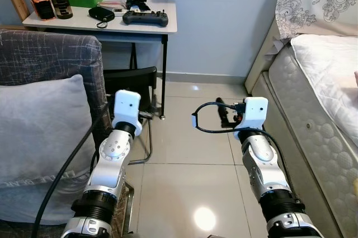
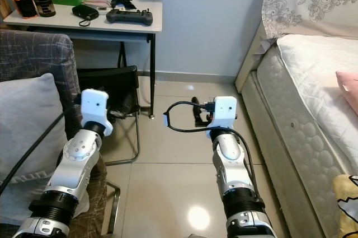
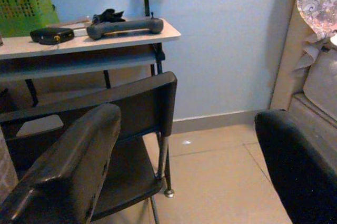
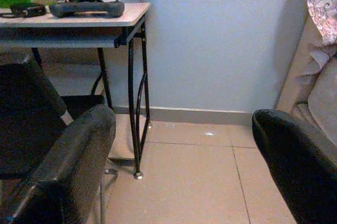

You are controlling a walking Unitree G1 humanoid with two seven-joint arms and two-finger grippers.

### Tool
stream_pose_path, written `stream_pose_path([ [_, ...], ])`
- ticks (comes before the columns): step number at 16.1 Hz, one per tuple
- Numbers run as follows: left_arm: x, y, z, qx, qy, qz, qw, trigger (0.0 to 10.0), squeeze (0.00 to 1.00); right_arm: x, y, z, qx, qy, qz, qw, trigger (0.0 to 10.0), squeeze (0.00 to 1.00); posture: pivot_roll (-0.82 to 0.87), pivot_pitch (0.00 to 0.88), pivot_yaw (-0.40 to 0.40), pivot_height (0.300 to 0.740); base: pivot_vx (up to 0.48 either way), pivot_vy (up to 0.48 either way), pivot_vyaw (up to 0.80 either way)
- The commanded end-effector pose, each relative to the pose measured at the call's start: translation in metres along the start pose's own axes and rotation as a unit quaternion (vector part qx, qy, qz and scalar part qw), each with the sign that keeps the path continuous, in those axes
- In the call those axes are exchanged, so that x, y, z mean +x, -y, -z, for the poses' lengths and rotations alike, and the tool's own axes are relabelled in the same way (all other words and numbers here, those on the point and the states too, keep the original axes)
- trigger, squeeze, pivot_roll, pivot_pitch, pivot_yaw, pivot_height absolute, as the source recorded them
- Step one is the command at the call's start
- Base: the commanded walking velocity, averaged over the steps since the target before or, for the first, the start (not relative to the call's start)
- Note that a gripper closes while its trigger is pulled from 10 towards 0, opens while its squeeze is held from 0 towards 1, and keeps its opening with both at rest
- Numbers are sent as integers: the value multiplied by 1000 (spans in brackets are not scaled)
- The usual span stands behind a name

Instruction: Clean up the room

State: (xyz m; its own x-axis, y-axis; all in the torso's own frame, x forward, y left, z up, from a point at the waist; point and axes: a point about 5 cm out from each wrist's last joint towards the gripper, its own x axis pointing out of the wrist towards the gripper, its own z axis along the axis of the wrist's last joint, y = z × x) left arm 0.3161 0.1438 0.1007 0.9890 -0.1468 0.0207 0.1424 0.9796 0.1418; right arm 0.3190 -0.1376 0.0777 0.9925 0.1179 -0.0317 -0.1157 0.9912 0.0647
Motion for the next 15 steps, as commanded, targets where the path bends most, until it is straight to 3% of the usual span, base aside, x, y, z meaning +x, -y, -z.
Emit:
stream_pose_path([
  [1, 5, 2, -4, 5, 2, -1, 1000, 10000, 0, 3, 2, -2, -21, -9, 2, 1000, 10000, 0, 69, 0, -62, 740, 0, -431, 0],
  [3, 6, 5, -2, -1, -1, 3, 1000, 10000, 0, 1, 2, 4, -17, -26, 3, 1000, 10000, 0, 65, 0, -58, 740, 0, -426, -525],
  [9, 5, 3, 4, -6, -16, -9, 1000, 10000, 0, -5, 9, 10, -27, -38, 21, 999, 10000, 0, 48, 0, -48, 740, 0, 0, -576],
  [12, 6, 3, 6, -9, -21, 15, 1000, 10000, 0, -7, 13, 12, -27, -40, 32, 998, 10000, 0, 32, 0, -30, 740, 0, 0, -579],
  [15, 11, -2, 5, -8, -22, 20, 1000, 10000, 0, -9, 11, 7, -9, -6, 31, 999, 10000, 0, 18, 0, -12, 740, 419, 0, -194],
])
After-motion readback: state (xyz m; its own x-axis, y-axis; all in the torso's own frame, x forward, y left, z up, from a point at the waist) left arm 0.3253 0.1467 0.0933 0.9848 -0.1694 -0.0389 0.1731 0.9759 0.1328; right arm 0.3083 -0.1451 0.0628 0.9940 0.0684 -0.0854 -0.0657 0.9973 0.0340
